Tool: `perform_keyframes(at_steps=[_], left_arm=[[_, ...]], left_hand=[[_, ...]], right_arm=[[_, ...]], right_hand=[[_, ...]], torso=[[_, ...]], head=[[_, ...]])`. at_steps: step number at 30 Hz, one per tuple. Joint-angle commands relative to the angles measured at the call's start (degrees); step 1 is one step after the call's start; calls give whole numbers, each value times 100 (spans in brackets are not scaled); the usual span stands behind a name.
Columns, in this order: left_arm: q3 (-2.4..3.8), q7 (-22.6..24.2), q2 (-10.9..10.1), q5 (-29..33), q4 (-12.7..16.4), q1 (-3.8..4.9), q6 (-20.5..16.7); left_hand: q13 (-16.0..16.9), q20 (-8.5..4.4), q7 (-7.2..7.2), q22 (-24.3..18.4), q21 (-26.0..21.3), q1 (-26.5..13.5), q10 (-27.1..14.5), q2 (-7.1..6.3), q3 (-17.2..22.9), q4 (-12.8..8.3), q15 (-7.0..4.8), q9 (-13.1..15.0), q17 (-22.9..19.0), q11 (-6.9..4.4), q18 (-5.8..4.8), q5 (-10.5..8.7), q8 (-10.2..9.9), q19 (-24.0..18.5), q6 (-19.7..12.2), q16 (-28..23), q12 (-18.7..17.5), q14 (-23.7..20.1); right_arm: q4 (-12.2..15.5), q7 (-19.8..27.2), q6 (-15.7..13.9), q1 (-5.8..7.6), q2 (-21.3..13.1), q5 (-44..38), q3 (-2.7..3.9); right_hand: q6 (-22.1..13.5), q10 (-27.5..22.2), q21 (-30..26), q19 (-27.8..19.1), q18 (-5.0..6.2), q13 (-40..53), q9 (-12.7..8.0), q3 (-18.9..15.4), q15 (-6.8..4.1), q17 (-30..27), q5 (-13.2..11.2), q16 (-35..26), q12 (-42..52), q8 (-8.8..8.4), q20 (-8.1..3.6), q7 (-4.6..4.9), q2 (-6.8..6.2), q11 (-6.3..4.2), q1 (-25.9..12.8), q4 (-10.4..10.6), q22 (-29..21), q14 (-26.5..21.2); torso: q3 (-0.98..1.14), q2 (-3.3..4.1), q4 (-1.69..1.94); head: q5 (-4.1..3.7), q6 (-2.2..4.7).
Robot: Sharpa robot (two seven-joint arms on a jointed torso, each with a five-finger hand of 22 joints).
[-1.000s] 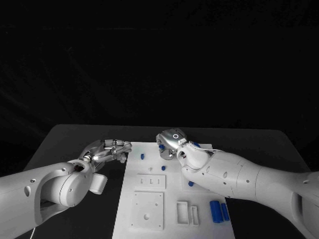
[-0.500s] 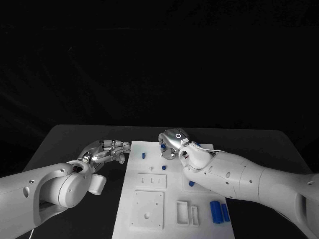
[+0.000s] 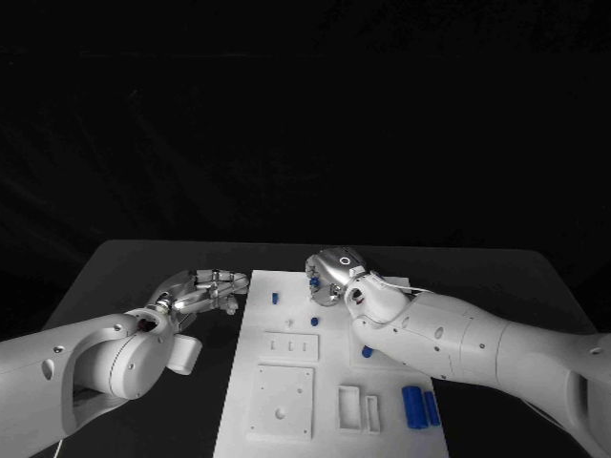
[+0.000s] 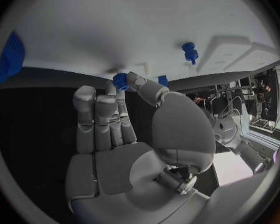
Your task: Assemble the parts on the task board
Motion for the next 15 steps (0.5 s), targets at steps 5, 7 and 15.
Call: perform_keyframes(at_steps=[5, 7, 15], left_arm=[[5, 25, 0, 5, 5, 13, 31], [5, 25, 0, 5, 5, 13, 30], [5, 22, 0, 5, -7, 13, 26]], left_hand=[[7, -19, 10, 65, 20, 0, 25, -20, -11, 35, -3, -7, -7, 12, 98, -20, -36, -37, 46, -8, -42, -55], [8, -19, 11, 65, 20, 1, 24, -21, -12, 36, -3, -7, -8, 13, 98, -20, -36, -37, 46, -8, -43, -55], [9, -19, 14, 61, 23, 5, 3, -25, -16, 47, -2, -9, -13, 23, 98, -22, -47, -41, 38, -8, -69, -59]], right_arm=[[-55, 79, 114, -5, -11, 230, -1], [-66, 114, 96, -3, -7, 287, -1], [-26, 262, -43, 16, -39, 576, 3]], right_hand=[[-198, -261, 1, 16, 612, -82, -54, 6, 40, -35, -10, 52, -177, -141, -44, 85, -149, 97, -7, 125, 75, -99], [-259, -357, -4, 13, 612, -118, -74, 1, 74, -47, -11, 57, -192, -181, -36, 114, -177, 132, -3, 145, 74, -100], [-569, -1067, -41, -10, 612, -490, -185, -113, 292, -113, 38, 92, -200, -366, 21, 261, -297, 357, -74, 198, 68, -128]], torso=[[-2, 4, 4], [-2, 5, 3], [-6, 6, 9]], head=[[-7, 2], [-7, 7], [-13, 20]])
